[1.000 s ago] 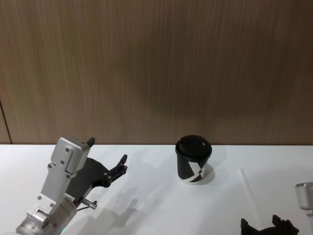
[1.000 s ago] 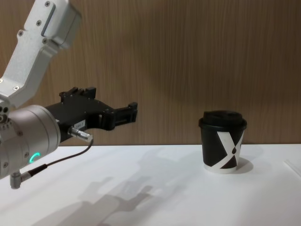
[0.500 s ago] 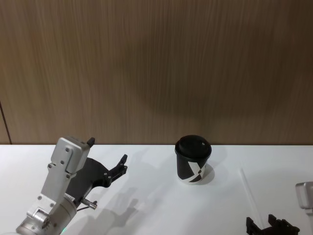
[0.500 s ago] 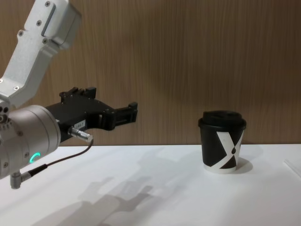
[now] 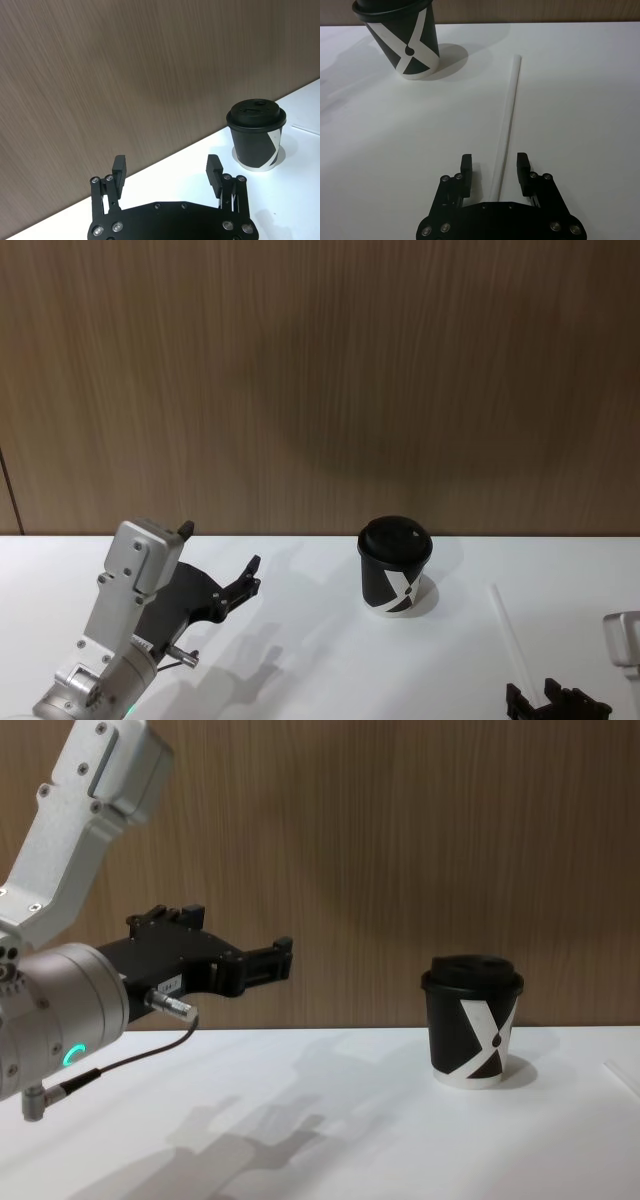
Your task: Pick up the straw with one hand, pass it to the other hand, and insert it into the cup.
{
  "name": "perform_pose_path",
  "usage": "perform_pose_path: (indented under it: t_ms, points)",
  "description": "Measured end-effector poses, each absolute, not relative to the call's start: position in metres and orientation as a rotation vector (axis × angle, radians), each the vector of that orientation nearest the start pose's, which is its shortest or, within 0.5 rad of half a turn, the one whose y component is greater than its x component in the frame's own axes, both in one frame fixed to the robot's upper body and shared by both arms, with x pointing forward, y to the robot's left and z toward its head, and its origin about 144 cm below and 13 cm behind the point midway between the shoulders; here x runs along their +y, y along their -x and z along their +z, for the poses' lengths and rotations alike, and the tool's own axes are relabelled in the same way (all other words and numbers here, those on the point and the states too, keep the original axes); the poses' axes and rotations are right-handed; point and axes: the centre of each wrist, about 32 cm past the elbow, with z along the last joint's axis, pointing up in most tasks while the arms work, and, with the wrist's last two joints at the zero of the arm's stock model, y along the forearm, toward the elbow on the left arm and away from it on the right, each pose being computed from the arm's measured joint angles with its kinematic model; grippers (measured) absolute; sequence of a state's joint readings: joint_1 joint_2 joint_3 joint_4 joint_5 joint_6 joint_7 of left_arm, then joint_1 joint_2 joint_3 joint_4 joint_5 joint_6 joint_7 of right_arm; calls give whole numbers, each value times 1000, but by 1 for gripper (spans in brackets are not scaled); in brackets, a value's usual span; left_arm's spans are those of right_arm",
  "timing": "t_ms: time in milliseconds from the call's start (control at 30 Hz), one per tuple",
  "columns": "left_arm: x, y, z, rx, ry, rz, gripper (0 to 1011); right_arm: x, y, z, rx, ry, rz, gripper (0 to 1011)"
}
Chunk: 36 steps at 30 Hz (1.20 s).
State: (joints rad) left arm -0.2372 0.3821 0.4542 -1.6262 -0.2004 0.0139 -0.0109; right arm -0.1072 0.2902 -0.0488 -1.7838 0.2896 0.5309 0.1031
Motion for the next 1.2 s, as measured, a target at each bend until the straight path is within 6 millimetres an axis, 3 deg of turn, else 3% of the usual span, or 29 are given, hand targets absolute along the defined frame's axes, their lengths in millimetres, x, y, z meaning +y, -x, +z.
perform_pose_path:
  t_ms: [867,1067,1200]
  points:
    - [198,-492,1204,-268,-61,1124,1003,-278,-427,1176,347,339,-1334,378]
    - [198,-492,1204,-268,-61,1124,1003,-278,-427,1176,347,339,-1334,298]
    - [198,-492,1204,-268,-61,1124,1003,-278,-427,1176,347,339,-1333,169]
